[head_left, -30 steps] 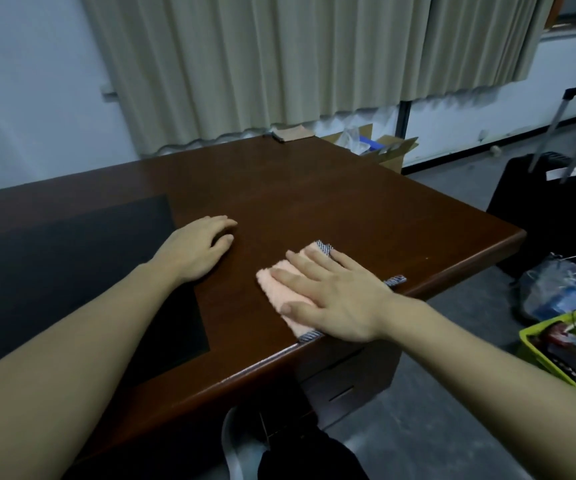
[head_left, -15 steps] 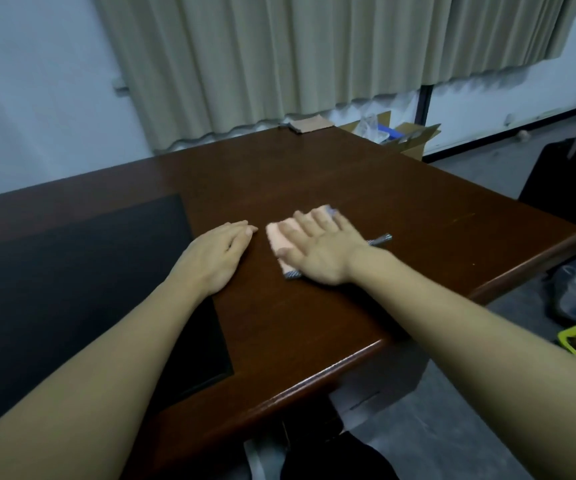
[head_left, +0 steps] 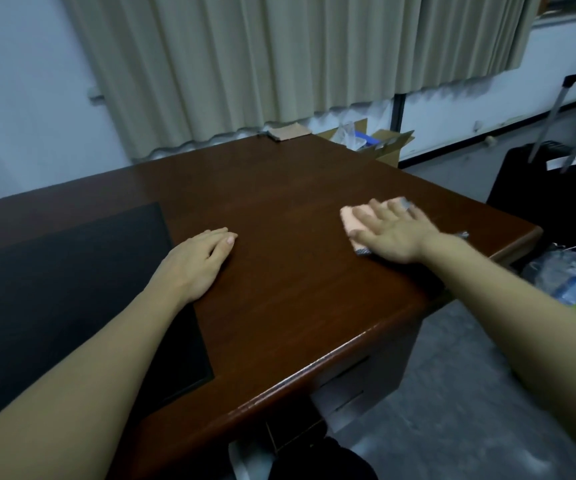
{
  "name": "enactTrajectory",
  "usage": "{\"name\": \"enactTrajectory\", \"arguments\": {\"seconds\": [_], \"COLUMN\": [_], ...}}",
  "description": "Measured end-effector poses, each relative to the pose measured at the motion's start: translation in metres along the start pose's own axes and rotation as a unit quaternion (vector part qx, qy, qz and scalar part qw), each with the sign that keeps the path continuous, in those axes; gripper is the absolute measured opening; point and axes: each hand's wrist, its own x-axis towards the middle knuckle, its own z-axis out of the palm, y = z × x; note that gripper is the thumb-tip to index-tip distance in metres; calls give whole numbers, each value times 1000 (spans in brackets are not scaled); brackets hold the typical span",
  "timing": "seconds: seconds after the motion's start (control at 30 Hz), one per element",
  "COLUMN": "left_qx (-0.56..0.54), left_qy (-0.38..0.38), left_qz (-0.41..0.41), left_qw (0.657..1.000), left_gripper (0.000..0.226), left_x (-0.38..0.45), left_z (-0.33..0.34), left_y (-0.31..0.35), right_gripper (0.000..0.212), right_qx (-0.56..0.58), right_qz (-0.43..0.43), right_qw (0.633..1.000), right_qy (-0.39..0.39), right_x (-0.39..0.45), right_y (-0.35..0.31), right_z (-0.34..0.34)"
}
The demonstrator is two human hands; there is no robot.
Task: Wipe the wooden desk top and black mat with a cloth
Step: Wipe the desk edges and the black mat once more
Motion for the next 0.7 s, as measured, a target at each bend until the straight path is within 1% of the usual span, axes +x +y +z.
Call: {"name": "enactTrajectory", "arguments": {"seconds": [0.1,0.17,0.27,0.33,0.43,0.47,0.57,0.63,0.67,0.7], "left_qx": [4,8,11,14,10,11,14,15,14,14], "left_qy": [-4,-5,-11,-15,-17,-16,-18,-17,-13,-10], "left_qz": [-2,-4,-1,-1,4,8,10,9,9,9], "left_qw": [1000,1000,1000,1000,1000,1000,1000,1000,1000,1000], "left_gripper": [52,53,52,52,52,52,53,54,53,53], "left_x": [-1,-1,-3,-4,-5,-5,-3,-2,-1,0], "left_z": [-1,-3,-2,-2,-2,-1,-1,-1,-1,-2], "left_y": [3,1,3,3,2,2,0,-1,-1,0], "right_gripper": [68,68,72,80,103,102,85,77,78,86], "right_qx": [-13,-5,13,18,16,18,20,9,-2,-5], "right_qz": [-97,-162,-184,-158,-77,-40,52,74,73,60], "right_qw": [995,986,981,985,995,997,997,997,997,998], "right_qy": [15,40,62,59,66,66,46,31,22,16], "right_x": [-42,-73,-96,-99,-84,-75,-51,-43,-43,-44], "right_y": [-36,-52,-37,-11,44,63,103,104,98,89], "right_z": [13,20,26,26,26,25,17,13,13,13]}}
